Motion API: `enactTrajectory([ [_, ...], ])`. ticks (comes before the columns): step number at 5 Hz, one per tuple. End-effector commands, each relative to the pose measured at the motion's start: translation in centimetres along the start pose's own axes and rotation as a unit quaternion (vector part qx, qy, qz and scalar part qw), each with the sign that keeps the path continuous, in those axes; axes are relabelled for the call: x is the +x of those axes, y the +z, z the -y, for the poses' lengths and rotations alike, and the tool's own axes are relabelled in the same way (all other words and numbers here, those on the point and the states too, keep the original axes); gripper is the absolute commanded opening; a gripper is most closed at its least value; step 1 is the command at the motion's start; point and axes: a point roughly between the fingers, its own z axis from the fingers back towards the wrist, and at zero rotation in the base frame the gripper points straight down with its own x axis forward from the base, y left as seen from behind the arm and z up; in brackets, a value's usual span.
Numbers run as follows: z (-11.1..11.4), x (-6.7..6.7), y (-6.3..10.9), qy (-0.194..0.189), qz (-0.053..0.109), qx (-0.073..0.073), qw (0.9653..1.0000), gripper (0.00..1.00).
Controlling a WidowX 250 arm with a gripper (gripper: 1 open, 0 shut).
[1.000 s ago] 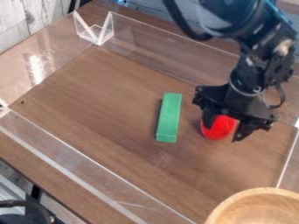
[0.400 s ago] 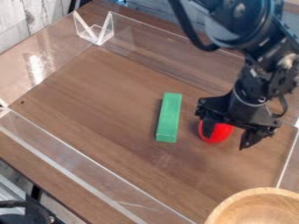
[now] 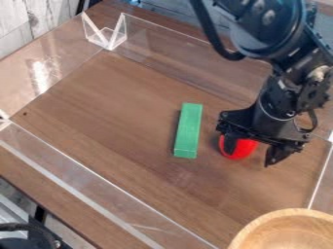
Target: Move the red object to the right side of the table
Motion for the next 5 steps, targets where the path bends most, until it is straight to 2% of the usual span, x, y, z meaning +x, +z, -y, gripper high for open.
enactTrajectory([
  [1,0.3,0.9,1.2,0.000,0.017,-0.012,0.9998,1.00],
  [2,0.2,1.2,2.5,0.007,0.027,-0.024,0.9993,1.00],
  [3,0.6,2.2,5.1,0.006,0.039,-0.047,0.9981,1.00],
  [4,0.8,3.6,8.2,0.009,0.055,-0.078,0.9954,1.00],
  [5,-0.3,4.9,9.3,0.036,0.065,-0.099,0.9923,1.00],
])
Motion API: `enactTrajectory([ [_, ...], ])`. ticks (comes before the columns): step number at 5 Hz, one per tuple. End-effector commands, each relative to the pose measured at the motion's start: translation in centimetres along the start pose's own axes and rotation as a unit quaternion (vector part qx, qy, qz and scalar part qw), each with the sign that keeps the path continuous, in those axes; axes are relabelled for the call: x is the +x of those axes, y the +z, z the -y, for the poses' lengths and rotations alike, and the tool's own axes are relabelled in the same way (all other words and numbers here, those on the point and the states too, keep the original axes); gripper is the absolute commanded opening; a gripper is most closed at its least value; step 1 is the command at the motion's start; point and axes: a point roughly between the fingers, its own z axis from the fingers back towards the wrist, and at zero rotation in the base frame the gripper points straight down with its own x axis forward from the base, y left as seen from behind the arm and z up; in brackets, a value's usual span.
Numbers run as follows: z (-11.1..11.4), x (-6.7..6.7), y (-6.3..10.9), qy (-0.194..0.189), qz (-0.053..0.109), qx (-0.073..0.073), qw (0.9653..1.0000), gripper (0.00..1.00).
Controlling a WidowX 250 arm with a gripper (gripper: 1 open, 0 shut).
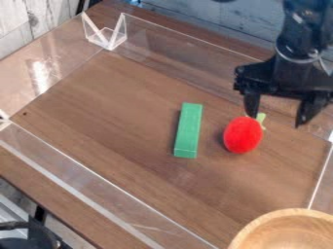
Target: Move the red object to the right side of the table
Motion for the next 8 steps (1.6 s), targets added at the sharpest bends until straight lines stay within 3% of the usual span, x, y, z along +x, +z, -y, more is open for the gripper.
enactTrajectory([
  [1,-0.5,2.7,1.8,0.020,0.033,-0.023,0.9990,1.00],
  [3,0.0,2.8,0.2,0.046,0.035,-0.007,0.9983,1.00],
  [5,-1.2,5.2,-0.3,0.049,0.032,0.000,0.9983,1.00],
  [6,-0.6,5.4,-0.2,0.057,0.032,0.005,0.9978,1.00],
  [8,0.1,5.9,-0.6,0.059,0.031,0.002,0.9977,1.00],
])
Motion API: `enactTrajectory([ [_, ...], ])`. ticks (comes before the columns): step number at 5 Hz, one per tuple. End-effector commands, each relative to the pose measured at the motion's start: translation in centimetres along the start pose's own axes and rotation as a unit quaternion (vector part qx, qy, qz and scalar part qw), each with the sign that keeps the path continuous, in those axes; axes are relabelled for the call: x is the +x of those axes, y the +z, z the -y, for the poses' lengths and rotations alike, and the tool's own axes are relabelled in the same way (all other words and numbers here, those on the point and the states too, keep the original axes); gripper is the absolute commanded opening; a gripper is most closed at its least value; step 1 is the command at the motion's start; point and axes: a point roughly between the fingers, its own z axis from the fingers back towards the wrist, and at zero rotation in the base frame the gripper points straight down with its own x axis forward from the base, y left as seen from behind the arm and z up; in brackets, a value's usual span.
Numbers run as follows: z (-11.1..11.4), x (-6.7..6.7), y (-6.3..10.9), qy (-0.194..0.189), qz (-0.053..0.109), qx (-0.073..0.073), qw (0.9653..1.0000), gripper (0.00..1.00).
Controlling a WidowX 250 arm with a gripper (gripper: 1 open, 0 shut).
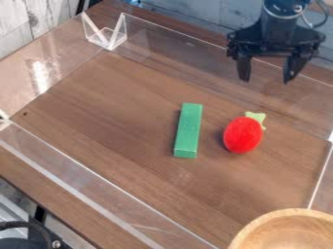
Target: Move the red object to the right side of the table
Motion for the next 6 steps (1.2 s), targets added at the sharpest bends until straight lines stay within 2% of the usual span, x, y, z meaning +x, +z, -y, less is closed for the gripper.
enactTrajectory([
  [1,0.2,1.6,1.1,0.001,0.023,-0.022,0.9995,1.00],
  [4,0.1,-0.8,-1.4,-0.034,0.012,-0.035,0.9987,1.00],
  [6,-0.9,-1.8,-2.3,-0.034,0.007,-0.029,0.9989,1.00],
])
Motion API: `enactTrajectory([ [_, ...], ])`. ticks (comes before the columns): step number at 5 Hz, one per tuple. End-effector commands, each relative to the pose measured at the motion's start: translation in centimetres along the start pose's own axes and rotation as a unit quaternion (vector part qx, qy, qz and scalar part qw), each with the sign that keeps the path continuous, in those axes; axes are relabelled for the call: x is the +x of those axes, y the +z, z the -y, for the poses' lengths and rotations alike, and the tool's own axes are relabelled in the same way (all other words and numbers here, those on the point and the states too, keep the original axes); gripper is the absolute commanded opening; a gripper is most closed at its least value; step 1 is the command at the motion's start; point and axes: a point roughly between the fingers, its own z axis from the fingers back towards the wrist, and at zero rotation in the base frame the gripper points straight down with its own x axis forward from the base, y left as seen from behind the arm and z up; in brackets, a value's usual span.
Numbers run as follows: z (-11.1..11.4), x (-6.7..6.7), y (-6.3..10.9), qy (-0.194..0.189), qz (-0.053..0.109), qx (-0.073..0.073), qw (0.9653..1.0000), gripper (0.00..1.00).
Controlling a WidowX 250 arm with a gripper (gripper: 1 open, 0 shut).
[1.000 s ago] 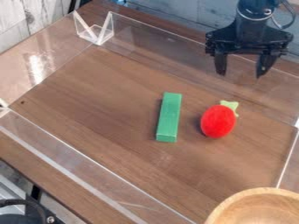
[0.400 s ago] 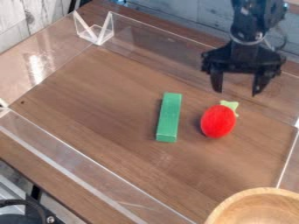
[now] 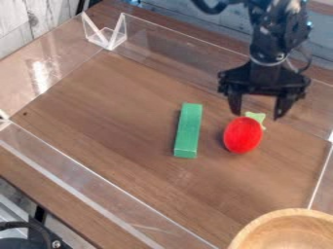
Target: Move the red object to the right side of the table
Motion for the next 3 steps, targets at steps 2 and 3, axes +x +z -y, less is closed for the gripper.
enactTrajectory([
  [2,1.3,0.4,0.7,-0.011,0.008,-0.013,0.9998,0.00],
  [3,1.2,-1.5,2.3,0.000,0.006,-0.006,1.0000,0.00],
])
